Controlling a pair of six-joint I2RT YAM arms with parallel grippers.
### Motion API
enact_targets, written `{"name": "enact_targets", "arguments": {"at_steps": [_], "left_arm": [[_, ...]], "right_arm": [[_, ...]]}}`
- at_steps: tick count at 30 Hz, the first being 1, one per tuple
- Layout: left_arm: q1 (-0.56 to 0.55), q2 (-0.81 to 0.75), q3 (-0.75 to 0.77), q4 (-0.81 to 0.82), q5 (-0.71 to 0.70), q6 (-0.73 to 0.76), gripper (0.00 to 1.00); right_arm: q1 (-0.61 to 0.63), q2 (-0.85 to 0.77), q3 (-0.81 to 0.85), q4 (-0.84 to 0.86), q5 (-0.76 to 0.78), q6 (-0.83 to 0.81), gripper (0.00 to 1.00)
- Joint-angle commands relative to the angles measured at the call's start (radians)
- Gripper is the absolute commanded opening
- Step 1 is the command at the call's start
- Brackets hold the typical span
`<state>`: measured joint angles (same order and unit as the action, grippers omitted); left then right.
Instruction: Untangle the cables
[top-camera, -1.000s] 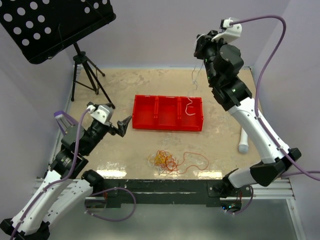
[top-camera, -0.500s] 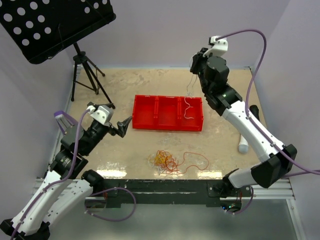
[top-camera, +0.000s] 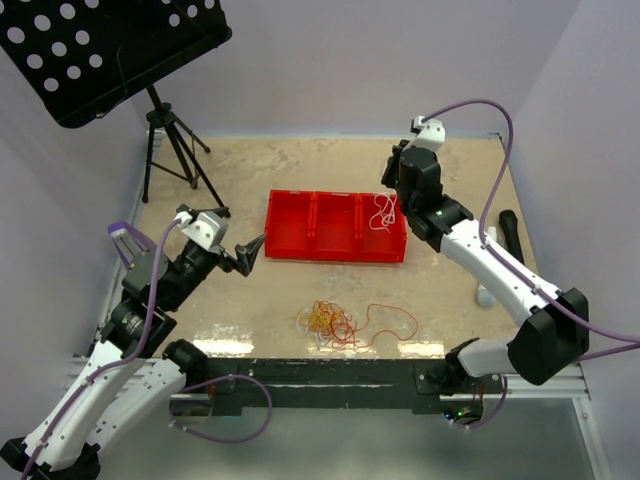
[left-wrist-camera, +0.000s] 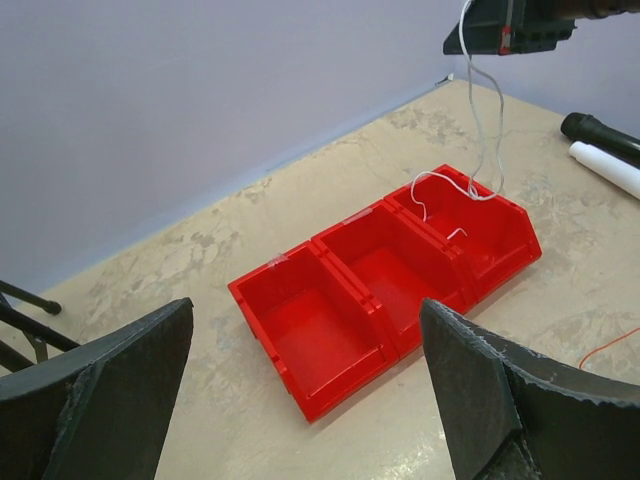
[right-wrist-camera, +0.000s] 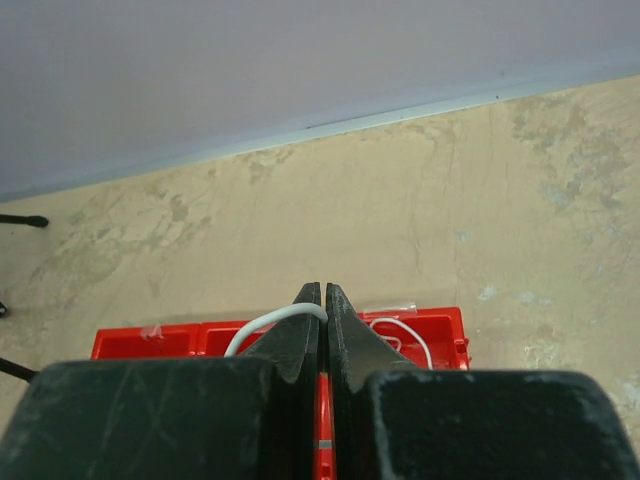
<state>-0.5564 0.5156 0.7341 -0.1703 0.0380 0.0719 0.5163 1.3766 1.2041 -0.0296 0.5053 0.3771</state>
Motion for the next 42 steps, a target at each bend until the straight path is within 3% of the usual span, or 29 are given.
{"name": "enact_targets", "arguments": {"at_steps": [1, 19, 27, 42], "left_arm": [[0.007, -0.005, -0.007, 0.049, 0.020, -0.009, 1.00], [0.018, -0.011, 0.002, 0.037, 0.026, -0.015, 1.00], [0.015, -0.005, -0.002, 0.051, 0.039, -0.018, 1.00], [0.016, -0.002, 0.001, 0.061, 0.054, -0.029, 1.00]], "right_arm": [[-0.002, -0.065, -0.063, 0.031, 0.010, 0.048, 0.00], [-0.013, 0.165, -0.057, 0.068, 0.062, 0.062, 0.00], [-0.018, 0.254, -0.037, -0.013, 0.142, 0.085, 0.00], [-0.021, 0.424, -0.051, -0.046, 0.082, 0.155, 0.00]]}}
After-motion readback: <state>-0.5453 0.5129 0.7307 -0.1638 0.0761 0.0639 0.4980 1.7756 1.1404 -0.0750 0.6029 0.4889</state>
